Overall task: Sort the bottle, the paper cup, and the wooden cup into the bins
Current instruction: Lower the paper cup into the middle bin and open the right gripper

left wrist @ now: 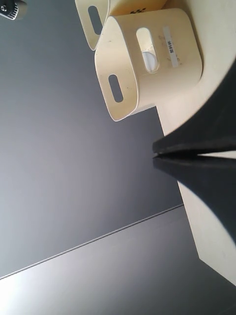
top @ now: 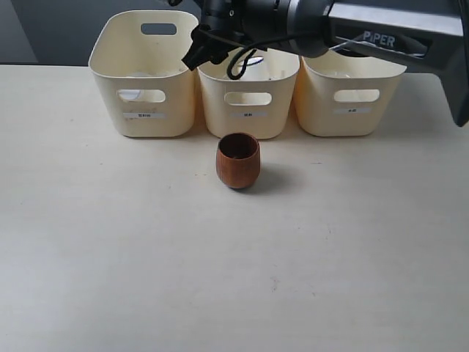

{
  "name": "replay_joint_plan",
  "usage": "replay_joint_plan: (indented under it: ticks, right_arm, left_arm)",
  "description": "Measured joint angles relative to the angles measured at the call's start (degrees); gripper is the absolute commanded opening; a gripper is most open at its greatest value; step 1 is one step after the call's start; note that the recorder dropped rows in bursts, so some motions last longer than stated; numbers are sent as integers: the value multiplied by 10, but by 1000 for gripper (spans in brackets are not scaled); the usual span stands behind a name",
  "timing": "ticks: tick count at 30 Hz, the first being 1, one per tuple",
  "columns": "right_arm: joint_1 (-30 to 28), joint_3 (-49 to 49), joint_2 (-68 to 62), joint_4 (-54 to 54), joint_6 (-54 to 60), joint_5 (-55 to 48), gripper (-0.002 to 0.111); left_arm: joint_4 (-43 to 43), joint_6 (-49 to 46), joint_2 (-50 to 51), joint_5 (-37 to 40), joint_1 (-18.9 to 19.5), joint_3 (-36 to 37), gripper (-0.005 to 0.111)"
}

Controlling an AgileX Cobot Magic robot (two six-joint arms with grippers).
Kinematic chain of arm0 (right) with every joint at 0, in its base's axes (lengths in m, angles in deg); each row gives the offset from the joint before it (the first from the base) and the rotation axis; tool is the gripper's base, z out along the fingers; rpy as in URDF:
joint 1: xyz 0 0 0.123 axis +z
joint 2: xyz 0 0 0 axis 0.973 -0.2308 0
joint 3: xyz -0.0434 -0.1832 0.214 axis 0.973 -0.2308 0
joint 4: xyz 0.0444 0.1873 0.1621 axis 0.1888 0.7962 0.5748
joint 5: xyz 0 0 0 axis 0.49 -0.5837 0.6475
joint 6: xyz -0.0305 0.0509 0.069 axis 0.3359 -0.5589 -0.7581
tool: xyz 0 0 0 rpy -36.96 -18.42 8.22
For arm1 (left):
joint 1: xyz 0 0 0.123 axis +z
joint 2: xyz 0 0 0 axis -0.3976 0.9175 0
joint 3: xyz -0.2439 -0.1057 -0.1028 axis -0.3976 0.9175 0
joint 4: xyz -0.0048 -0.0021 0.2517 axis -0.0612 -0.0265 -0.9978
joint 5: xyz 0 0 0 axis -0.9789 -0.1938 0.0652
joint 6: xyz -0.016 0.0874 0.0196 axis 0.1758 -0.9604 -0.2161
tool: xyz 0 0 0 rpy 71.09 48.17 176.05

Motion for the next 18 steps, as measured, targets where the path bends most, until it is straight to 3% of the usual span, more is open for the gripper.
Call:
replay_joint_plan:
  ticks: [13, 18]
  right_arm:
    - [8, 0, 6, 12, 32, -3, 64]
    - [15, 0, 39, 130, 150, 16, 63]
  left_arm:
    - [0, 0, 0, 0, 0, 0, 0]
    - [0, 0, 0, 0, 0, 0, 0]
